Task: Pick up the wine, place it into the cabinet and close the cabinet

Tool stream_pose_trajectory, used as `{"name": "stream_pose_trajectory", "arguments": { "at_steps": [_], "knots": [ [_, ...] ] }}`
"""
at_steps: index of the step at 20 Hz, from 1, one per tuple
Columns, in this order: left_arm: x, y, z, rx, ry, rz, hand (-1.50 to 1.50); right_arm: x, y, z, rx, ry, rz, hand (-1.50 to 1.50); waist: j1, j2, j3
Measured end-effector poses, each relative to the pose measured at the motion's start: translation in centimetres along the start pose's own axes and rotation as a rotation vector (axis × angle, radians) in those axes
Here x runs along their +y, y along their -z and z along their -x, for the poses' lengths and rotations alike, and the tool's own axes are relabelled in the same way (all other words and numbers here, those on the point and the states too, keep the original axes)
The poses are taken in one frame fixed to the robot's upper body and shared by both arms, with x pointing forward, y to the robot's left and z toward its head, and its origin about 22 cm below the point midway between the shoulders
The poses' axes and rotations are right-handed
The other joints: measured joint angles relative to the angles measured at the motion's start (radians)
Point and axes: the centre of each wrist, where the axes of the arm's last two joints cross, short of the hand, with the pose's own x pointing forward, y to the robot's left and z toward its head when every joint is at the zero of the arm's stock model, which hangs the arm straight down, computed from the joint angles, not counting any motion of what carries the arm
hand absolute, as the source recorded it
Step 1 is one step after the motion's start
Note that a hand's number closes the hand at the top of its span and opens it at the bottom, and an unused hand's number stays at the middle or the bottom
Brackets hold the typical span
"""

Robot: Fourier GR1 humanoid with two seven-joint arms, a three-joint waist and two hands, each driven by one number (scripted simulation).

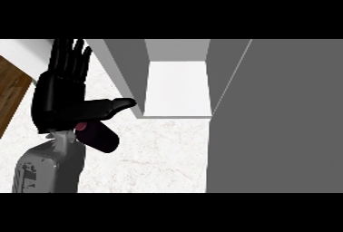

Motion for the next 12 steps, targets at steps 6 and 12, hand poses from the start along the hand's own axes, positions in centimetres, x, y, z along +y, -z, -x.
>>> {"name": "stream_pose_trajectory", "arguments": {
  "at_steps": [6,12],
  "knots": [
    [-0.4,-0.7,-0.5,0.000,0.006,-0.009,-1.50,0.1,0.3,-0.4,0.003,-0.004,-0.003,-1.50,0.001,0.000,0.000],
    [-0.2,-1.7,-0.3,0.018,0.033,-0.031,-1.50,0.7,0.5,-0.2,0.002,0.011,-0.007,-1.50,0.001,0.000,0.000]
  ]
}}
